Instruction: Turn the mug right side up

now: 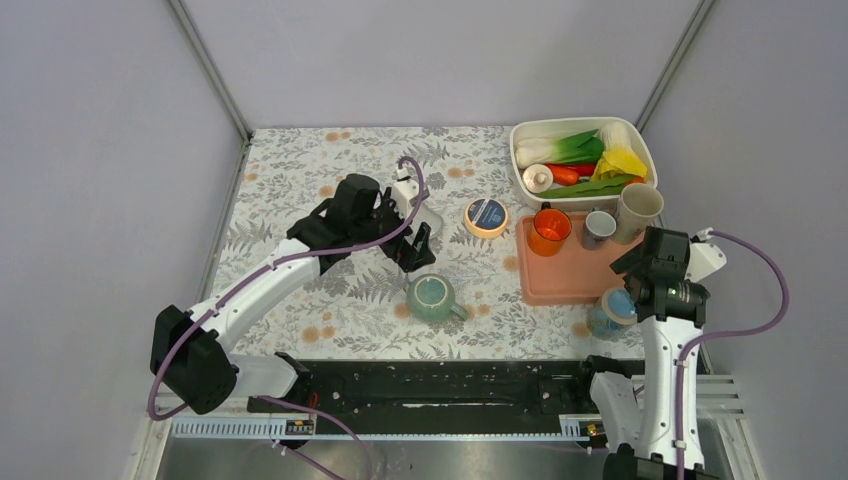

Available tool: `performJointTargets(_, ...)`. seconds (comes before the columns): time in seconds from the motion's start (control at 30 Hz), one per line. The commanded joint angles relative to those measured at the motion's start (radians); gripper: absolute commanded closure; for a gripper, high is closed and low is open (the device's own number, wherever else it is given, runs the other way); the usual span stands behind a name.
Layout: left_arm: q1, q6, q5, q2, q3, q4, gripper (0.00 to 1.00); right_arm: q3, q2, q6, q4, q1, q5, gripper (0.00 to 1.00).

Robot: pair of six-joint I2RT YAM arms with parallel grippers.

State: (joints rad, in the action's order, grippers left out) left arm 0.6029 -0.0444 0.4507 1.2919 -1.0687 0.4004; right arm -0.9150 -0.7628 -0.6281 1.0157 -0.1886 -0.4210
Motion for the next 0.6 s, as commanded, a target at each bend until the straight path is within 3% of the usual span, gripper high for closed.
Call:
performJointTargets(0.0,-0.003,0.003,0.022,-0.031,0.011,-0.049,0.01,0.066,0.033,0.004,-0.049,-0.088,0.039,0.01)
performJointTargets(0.37,-0.003,0.001,0.034,-0.028,0.010,-0.047,0.01,0.163,-0.032,0.033,-0.137,-0.162,0.106,0.01)
performJointTargets(0.57,-0.003,-0.001,0.025,-0.026,0.002,-0.039,0.01,0.194,-0.055,0.067,-0.130,-0.161,0.284,0.11)
